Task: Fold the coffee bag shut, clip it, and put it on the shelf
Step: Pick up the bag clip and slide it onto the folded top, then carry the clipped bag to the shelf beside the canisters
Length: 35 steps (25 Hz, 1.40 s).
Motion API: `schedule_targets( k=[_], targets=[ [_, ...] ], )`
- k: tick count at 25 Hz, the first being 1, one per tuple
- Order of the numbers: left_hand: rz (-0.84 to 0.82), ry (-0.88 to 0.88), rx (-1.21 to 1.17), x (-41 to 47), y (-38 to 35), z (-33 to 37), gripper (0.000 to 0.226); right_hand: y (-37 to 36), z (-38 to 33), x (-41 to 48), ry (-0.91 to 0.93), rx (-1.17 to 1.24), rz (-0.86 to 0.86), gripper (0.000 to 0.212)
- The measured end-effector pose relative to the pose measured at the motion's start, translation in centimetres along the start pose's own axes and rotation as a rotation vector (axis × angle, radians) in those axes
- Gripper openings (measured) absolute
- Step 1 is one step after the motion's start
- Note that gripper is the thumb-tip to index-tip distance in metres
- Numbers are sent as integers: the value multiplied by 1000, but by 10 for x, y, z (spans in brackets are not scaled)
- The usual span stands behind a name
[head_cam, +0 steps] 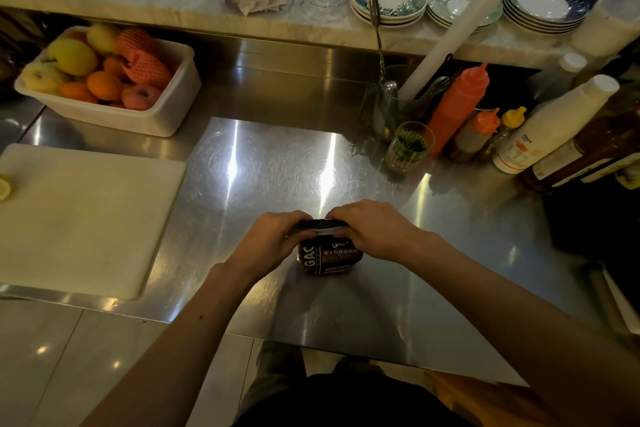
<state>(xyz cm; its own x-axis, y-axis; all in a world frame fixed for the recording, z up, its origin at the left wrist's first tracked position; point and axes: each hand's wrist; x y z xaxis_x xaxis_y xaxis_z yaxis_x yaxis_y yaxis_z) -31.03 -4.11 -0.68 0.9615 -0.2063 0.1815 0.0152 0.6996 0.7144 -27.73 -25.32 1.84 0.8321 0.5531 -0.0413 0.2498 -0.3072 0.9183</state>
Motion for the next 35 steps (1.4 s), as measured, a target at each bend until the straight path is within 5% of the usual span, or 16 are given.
schedule_targets(
  k=[9, 22, 26, 35],
  targets=[
    [34, 48, -83, 4, 5, -5, 15, -10, 25, -15, -74, 230, 171, 20],
    [251, 641, -682, -9, -15, 3, 14, -36, 24, -34, -635, 1009, 528, 22],
    [335, 599, -795, -14, 50, -40, 15, -35, -46, 9, -580, 954, 593, 25],
    [500, 495, -798, -8, 88, -29, 22, -4, -71, 37, -488, 998, 651, 26]
  ],
)
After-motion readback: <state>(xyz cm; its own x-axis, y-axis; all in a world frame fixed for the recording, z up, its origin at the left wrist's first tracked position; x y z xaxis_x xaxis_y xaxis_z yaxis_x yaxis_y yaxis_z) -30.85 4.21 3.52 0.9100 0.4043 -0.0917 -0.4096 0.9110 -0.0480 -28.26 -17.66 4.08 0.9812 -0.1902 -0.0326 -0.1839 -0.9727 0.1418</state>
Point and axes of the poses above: each hand's wrist, its own x-axis towards the middle knuckle, its own y-axis out of the back of the hand, z = x × y, and after that the axes turned 13 degrees about z, right-handed
